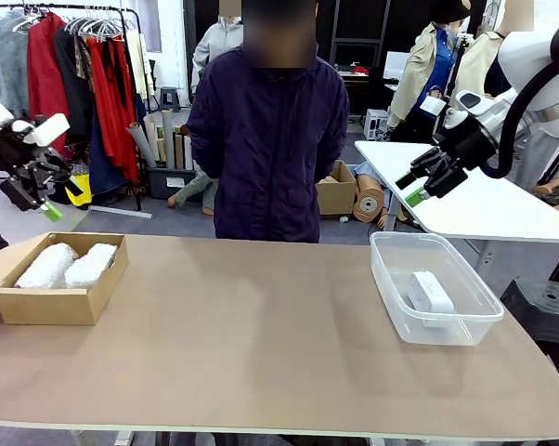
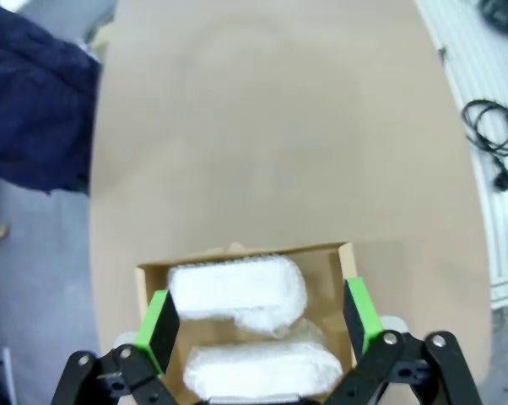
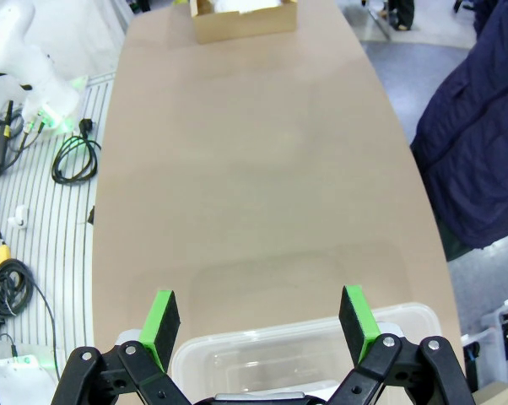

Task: Separate and place wrapped and unwrapped clocks.
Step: If the picked Digital clock is wrapped, place it in the Package Box ; if not, place it in the Organizing box.

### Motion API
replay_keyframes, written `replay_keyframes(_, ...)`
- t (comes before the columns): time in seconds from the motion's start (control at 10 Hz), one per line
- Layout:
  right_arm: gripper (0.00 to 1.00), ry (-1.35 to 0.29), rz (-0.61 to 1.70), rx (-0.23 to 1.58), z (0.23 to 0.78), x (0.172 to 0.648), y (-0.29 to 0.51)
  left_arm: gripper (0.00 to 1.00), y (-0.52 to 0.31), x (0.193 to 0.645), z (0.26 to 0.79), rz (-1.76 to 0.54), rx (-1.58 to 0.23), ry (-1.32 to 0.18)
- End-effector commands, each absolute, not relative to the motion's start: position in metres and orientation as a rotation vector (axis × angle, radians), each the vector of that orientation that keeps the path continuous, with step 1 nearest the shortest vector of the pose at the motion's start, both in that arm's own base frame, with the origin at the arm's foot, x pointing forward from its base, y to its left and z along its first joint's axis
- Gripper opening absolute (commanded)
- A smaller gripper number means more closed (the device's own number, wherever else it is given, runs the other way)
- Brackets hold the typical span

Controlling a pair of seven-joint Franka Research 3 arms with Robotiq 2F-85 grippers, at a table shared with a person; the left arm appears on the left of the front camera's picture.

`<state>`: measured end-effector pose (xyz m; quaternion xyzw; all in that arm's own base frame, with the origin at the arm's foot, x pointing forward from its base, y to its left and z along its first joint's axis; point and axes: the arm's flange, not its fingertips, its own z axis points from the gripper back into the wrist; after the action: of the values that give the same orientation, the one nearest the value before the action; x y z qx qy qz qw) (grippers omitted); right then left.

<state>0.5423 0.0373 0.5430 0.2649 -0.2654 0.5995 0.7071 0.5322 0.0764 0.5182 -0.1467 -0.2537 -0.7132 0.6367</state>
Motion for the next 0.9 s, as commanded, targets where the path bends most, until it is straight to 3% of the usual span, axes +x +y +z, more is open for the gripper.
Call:
replay_keyframes(0.0, 1.0, -0.589, 1.319, 0.587, 0.546, 0.542, 0.039, 1.0, 0.094, 0.547, 0.518, -1.652, -0.422, -0.698)
replay_keyframes(0.5, 1.0, -0.589, 1.319, 0.587, 0.546, 0.542, 0.039, 1.0, 0.095, 0.558, 0.522, -1.64, -0.486, -0.808)
replay_keyframes(0.7, 1.0, -0.589, 1.319, 0.587, 0.546, 0.542, 0.039, 1.0, 0.095, 0.562, 0.521, -1.427, -0.522, -0.746)
replay_keyframes(0.8, 1.0, -0.589, 1.319, 0.587, 0.546, 0.542, 0.039, 1.0, 0.094, 0.555, 0.52, -1.615, -0.487, -0.783)
